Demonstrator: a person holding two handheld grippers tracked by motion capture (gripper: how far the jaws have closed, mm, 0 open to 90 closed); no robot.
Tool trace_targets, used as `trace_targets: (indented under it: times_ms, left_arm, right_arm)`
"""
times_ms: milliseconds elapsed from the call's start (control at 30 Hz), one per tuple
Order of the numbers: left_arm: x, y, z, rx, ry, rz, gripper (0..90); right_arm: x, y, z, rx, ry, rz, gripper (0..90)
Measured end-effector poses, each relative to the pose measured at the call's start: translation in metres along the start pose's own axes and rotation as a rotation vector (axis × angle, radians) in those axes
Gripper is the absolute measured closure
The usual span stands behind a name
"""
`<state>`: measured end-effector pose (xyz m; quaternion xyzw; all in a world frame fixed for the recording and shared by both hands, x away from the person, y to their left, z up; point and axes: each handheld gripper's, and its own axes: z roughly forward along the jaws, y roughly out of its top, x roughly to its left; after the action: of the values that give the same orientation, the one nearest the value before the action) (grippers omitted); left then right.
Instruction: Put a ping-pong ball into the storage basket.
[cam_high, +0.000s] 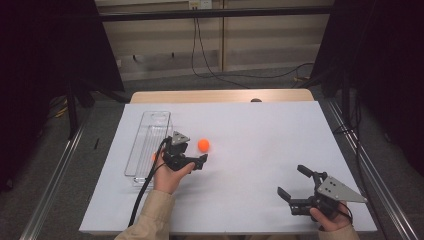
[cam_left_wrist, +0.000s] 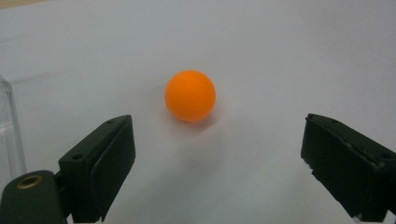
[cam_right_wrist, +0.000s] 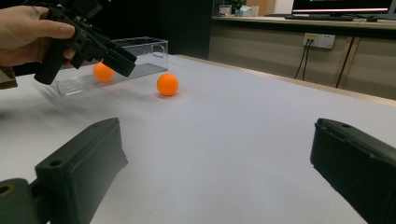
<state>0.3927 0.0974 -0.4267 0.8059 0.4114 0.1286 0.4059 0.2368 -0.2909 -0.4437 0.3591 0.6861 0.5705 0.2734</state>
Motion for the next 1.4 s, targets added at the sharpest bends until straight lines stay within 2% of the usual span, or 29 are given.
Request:
trace_targets:
  times_ms: [400, 1400]
  left_arm:
    - [-0.005, -0.002, 0.011, 0.012, 0.02, 0.032, 10.0]
    - [-0.002, -0.002, 0.033, 0.005, 0.042, -0.015, 10.2]
  right_arm:
    - [0.0, 0.0, 0.0, -0.002, -0.001, 0.0, 2.1]
    - [-0.001, 0.0, -0.001, -0.004, -0.001, 0.008, 2.1]
